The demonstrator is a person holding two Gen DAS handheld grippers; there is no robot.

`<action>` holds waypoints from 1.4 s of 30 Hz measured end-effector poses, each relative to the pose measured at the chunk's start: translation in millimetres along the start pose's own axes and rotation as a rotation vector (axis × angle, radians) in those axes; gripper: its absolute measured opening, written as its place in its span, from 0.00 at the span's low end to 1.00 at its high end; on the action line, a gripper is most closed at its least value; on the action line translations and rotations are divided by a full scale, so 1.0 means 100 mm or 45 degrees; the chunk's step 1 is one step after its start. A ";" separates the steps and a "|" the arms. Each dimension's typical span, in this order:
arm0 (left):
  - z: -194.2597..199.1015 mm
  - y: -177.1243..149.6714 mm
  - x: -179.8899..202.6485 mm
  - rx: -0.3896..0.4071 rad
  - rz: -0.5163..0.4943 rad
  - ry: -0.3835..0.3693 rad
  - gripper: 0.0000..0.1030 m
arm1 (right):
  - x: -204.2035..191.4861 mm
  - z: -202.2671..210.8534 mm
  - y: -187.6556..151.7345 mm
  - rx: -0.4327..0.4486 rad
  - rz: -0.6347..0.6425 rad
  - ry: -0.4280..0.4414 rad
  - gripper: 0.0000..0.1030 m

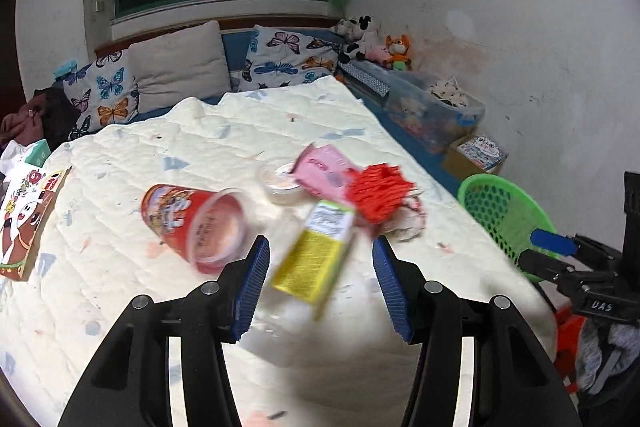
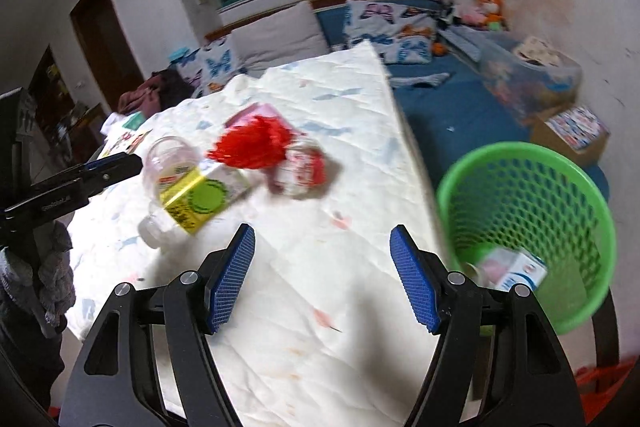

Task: Collect trash
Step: 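Return to the quilt and grasp the clear plastic lid with the left tool, then grasp the red mesh bag with the right tool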

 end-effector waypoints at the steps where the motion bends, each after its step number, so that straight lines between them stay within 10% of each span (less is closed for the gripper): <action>1: -0.04 0.00 -0.03 -0.010 -0.007 0.010 0.50 | -0.05 -0.02 0.00 -0.001 0.011 0.005 0.68; 12: -0.41 -0.15 -0.19 -0.101 -0.094 -0.026 0.48 | -0.38 -0.29 0.09 -0.032 0.053 0.024 0.68; 27: -0.45 -0.16 -0.33 -0.081 -0.086 -0.031 0.16 | -0.73 -0.76 0.32 -0.040 0.080 0.039 0.63; 35: -0.29 -0.15 -0.39 -0.046 -0.065 -0.032 0.16 | -0.74 -1.10 0.36 -0.081 0.042 0.022 0.46; 42: -0.09 -0.08 -0.42 -0.003 -0.062 -0.020 0.16 | -0.76 -1.12 0.31 -0.073 0.050 0.056 0.11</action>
Point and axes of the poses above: each gripper's, at about its wrist camera, not at the fingertips, and z roughly against the way its jaws point, x to its right, y to its top, the point moved 10 cm from there along -z, roughly the way its jaws point, and after that the axes turned 14 degrees about -z, right-handed, at the moved point
